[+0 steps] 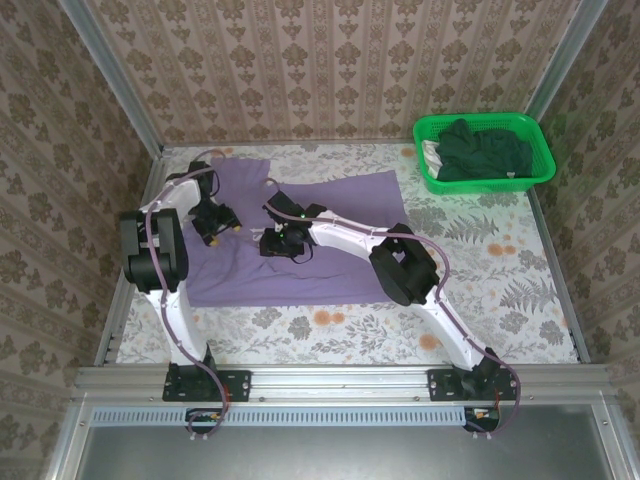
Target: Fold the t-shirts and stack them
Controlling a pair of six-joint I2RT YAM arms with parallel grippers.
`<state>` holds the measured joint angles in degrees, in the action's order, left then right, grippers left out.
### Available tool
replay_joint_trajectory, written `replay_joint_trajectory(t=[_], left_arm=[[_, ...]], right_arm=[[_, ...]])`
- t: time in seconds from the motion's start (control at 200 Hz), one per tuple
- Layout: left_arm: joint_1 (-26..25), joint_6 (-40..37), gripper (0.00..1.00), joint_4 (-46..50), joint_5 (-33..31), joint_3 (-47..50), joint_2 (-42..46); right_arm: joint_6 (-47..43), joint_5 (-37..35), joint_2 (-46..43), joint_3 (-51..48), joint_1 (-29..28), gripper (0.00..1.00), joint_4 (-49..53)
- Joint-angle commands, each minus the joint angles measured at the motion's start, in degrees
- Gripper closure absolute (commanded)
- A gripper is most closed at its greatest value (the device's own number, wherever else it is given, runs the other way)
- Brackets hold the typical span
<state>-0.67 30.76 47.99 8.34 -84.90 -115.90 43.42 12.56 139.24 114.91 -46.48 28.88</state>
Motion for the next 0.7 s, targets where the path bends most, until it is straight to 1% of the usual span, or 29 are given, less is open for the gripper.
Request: replay_joint_trajectory(t=[0.0, 0.05, 0.125, 0.14, 0.26, 0.335, 0.445, 0.51, 0.565, 0.695], left_arm=[[0.7, -1.5, 0.37, 0.3, -1.2, 0.8, -0.6], [1.2, -1.5, 0.32, 0.0, -1.4, 0.6, 0.3], [2.0, -1.4, 0.27, 0.4, -1.7, -1.1, 1.6], [2.1, -1.4, 0.24, 0.4, -1.8, -1.6, 1.8], [3.0, -0.4, 0.13, 0.9, -3.4, -6.4, 3.1], [3.4, -0.2, 0.05, 1.3, -4.3, -10.3, 2.5], [3.7, -1.3, 0.02, 2.9, -5.9, -18.1, -1.5], [4.2, -1.9, 0.02, 2.7, -5.1, -22.6, -5.0], [4.6, -2.6, 0.02, 2.7, -4.8, -26.6, -8.2], [4.5, -6.7, 0.06, 3.1, -1.3, -38.8, -17.7]], right_arm=[[0.2, -2.3, -1.1, 1.8, 0.5, 0.6, 3.4], [0.1, -4.2, -2.9, 0.3, 0.8, 0.6, 3.7], [0.4, -6.3, -7.4, -5.8, 2.0, 0.59, -1.4], [0.4, -6.6, -8.3, -7.0, 2.3, 0.58, -1.9], [0.2, -7.9, -14.7, -13.2, 7.0, 0.54, -2.8], [-1.0, -8.7, -17.7, -16.6, 11.0, 0.52, -2.7], [-3.0, -10.5, -20.4, -19.3, 17.3, 0.49, -1.6], [-4.9, -11.5, -20.8, -19.8, 20.6, 0.48, -1.6], [-6.9, -12.1, -20.3, -19.0, 23.1, 0.48, -1.4], [-11.9, -13.4, -17.3, -14.7, 27.5, 0.45, -0.3]])
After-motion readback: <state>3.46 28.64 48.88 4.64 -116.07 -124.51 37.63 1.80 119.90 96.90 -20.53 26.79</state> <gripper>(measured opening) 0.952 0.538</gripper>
